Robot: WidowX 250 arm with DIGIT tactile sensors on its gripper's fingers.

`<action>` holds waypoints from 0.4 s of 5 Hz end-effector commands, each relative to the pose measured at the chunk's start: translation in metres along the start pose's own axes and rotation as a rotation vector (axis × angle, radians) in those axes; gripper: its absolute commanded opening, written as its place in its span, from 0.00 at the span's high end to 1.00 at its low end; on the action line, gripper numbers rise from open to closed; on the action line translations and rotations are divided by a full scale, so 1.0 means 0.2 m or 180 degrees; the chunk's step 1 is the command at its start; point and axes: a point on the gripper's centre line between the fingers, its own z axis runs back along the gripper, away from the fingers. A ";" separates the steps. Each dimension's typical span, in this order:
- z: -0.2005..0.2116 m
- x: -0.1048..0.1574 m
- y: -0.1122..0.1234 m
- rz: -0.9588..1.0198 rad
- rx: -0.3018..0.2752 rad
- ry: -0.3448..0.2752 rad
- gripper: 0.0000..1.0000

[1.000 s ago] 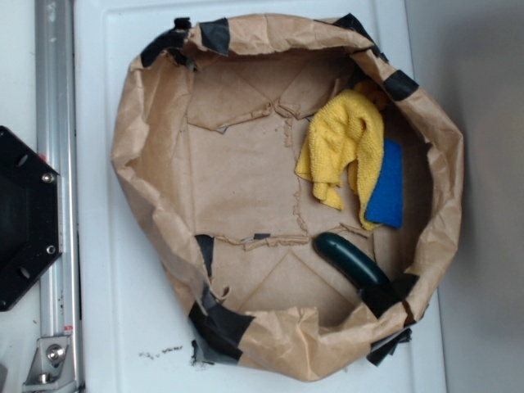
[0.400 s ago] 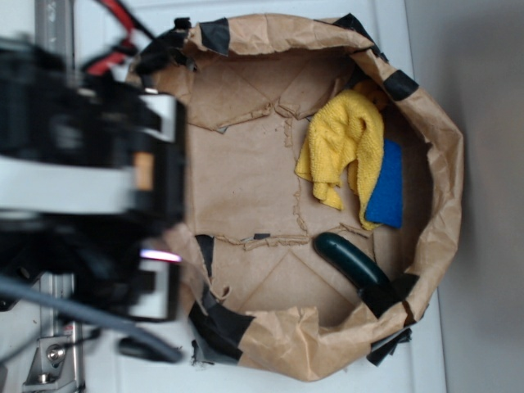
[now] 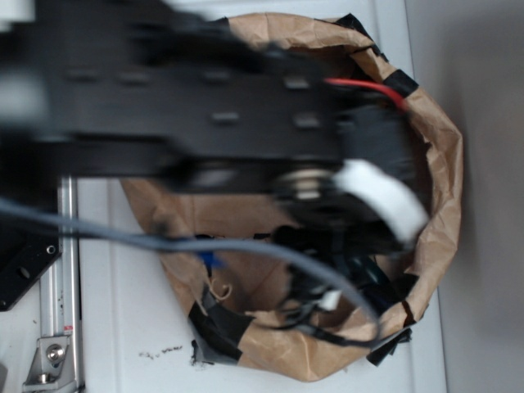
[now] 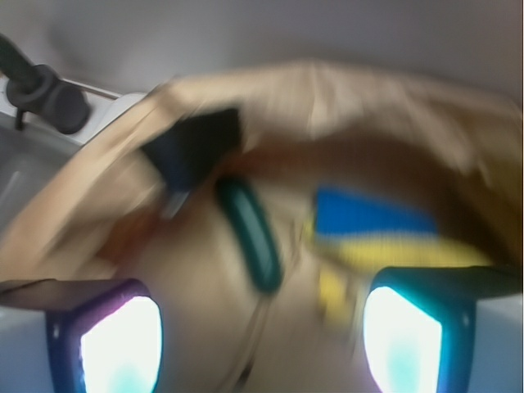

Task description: Grab the plastic pickle.

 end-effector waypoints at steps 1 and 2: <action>-0.07 0.08 -0.13 -0.1412 0.0256 0.0020 0.00; -0.05 -0.02 -0.19 -0.1487 0.0298 0.0027 0.00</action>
